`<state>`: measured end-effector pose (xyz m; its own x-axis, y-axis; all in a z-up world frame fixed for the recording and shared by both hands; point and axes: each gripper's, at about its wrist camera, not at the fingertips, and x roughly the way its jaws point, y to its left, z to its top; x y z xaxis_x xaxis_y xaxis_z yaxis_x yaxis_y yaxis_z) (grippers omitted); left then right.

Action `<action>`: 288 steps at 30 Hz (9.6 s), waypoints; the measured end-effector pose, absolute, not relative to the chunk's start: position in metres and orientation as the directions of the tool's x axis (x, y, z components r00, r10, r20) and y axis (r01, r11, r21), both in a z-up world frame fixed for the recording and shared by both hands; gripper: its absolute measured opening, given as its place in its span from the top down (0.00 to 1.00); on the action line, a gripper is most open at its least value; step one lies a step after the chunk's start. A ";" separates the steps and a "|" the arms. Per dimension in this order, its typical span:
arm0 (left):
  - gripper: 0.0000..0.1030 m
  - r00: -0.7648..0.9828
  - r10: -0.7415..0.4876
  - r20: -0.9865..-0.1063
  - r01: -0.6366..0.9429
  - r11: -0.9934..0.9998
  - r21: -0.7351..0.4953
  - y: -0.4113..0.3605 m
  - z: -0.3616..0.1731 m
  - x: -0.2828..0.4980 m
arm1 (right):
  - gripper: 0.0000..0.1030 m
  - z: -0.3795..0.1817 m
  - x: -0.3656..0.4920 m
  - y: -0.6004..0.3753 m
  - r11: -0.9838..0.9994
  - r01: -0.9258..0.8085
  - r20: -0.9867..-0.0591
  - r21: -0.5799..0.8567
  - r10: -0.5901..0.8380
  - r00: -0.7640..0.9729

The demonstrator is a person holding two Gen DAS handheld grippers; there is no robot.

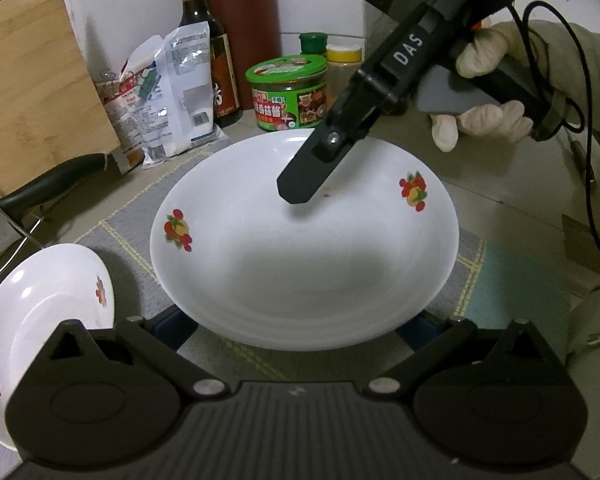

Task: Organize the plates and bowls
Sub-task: 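Lower the held white plate onto the stained plate with the right gripper, then open the right gripper to release the plate and lift away, then reach the right gripper to the fruit-print plate on the mat and grasp its rim, then lift the fruit-print plate with the right gripper and carry it toward the plate stack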

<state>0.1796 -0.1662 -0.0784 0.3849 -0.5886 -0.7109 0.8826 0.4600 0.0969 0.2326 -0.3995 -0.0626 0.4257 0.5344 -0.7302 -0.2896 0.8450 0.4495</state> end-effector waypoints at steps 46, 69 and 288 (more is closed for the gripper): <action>0.00 0.360 -0.599 -0.716 0.893 0.443 0.078 -0.165 -0.082 0.188 | 0.00 -0.056 0.222 -0.397 0.914 -0.202 -0.801 0.353 0.406 0.440; 0.00 0.374 -0.601 -0.707 0.892 0.442 0.097 -0.165 -0.083 0.185 | 0.00 -0.050 0.214 -0.394 0.938 -0.163 -0.835 0.305 0.346 0.429; 0.01 0.618 -0.441 -0.651 0.647 0.755 0.104 -0.007 -0.080 0.197 | 0.00 -0.051 0.318 -0.204 0.764 -0.513 -0.764 0.391 0.581 0.282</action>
<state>0.1974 -0.0067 -0.0804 0.6181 -0.4405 -0.6511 0.6474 0.7550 0.1037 0.3180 -0.2039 -0.0507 0.2824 0.5808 -0.7635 -0.5134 0.7638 0.3911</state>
